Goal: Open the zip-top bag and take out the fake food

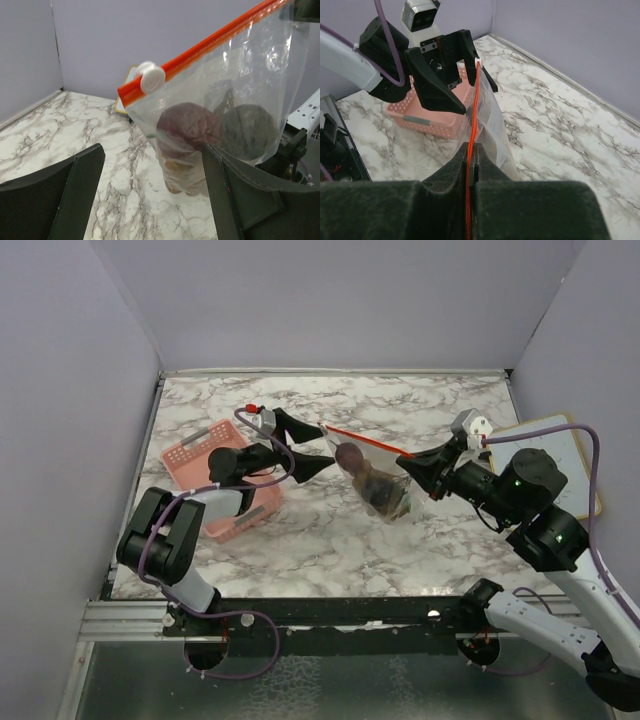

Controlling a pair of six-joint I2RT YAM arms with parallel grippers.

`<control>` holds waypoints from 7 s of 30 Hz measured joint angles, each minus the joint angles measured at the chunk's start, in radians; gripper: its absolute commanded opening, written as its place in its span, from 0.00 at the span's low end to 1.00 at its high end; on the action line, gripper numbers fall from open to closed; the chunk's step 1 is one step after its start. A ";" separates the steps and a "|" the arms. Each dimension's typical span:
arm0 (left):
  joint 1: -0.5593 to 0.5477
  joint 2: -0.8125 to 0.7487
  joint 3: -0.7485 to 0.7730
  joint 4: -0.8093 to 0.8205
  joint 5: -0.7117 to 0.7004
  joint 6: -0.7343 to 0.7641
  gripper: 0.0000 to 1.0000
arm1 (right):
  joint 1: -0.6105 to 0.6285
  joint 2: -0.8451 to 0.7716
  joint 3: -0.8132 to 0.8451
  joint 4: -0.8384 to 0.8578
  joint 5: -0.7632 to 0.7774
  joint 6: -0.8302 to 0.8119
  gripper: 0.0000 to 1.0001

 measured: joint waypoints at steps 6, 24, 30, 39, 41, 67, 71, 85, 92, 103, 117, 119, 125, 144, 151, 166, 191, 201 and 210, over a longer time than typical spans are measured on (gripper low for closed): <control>0.023 -0.058 0.003 0.000 0.045 -0.020 0.80 | 0.000 -0.019 -0.002 -0.013 0.000 0.000 0.01; -0.002 -0.068 0.081 0.001 0.061 -0.061 0.19 | -0.002 -0.046 -0.022 -0.013 -0.060 0.010 0.01; -0.010 -0.069 0.082 0.001 0.061 -0.074 0.00 | -0.002 -0.044 -0.034 -0.011 -0.060 0.013 0.01; -0.011 -0.117 0.031 0.001 0.049 -0.071 0.28 | -0.002 -0.021 -0.034 0.020 -0.060 0.031 0.01; -0.011 -0.129 0.019 0.001 0.030 -0.072 0.32 | -0.002 -0.016 -0.034 0.036 -0.060 0.038 0.01; -0.023 -0.130 0.001 0.001 -0.021 -0.071 0.49 | -0.002 -0.013 -0.001 0.053 -0.071 0.053 0.01; -0.023 -0.126 0.003 0.001 -0.022 -0.081 0.03 | -0.002 -0.016 -0.001 0.053 -0.072 0.053 0.01; 0.011 -0.117 0.019 0.002 -0.012 -0.148 0.00 | -0.003 0.009 0.000 0.035 -0.052 0.045 0.62; 0.066 -0.063 0.074 0.002 0.087 -0.220 0.00 | -0.002 0.063 0.005 -0.065 0.040 0.008 0.58; 0.059 0.018 0.238 -0.164 0.258 -0.128 0.00 | -0.003 0.122 -0.051 -0.018 0.007 0.001 0.51; -0.159 -0.094 0.564 -1.585 -0.002 0.900 0.00 | -0.003 0.255 -0.055 0.122 -0.043 0.000 0.24; -0.177 -0.094 0.595 -1.682 -0.047 0.960 0.00 | -0.003 0.256 -0.056 0.135 -0.029 -0.002 0.09; -0.207 -0.094 0.651 -1.868 -0.116 1.078 0.00 | -0.003 0.273 -0.066 0.173 -0.026 -0.009 0.10; -0.212 -0.035 0.767 -2.086 -0.070 1.166 0.00 | -0.003 0.334 -0.183 0.398 -0.094 -0.055 0.37; -0.213 -0.034 0.769 -2.111 -0.031 1.181 0.00 | -0.003 0.368 -0.183 0.438 -0.113 -0.060 0.28; -0.210 -0.034 0.768 -2.109 -0.016 1.188 0.00 | -0.003 0.396 -0.183 0.442 -0.116 -0.060 0.11; -0.132 -0.055 0.701 -1.894 0.023 1.038 0.00 | -0.002 0.211 -0.290 0.358 0.045 -0.031 0.01; -0.045 -0.076 0.578 -1.667 -0.047 0.859 0.00 | -0.002 0.105 -0.309 0.245 0.099 0.013 0.01; 0.060 -0.050 0.548 -1.430 -0.169 0.650 0.00 | -0.003 -0.010 -0.309 0.159 0.098 0.043 0.01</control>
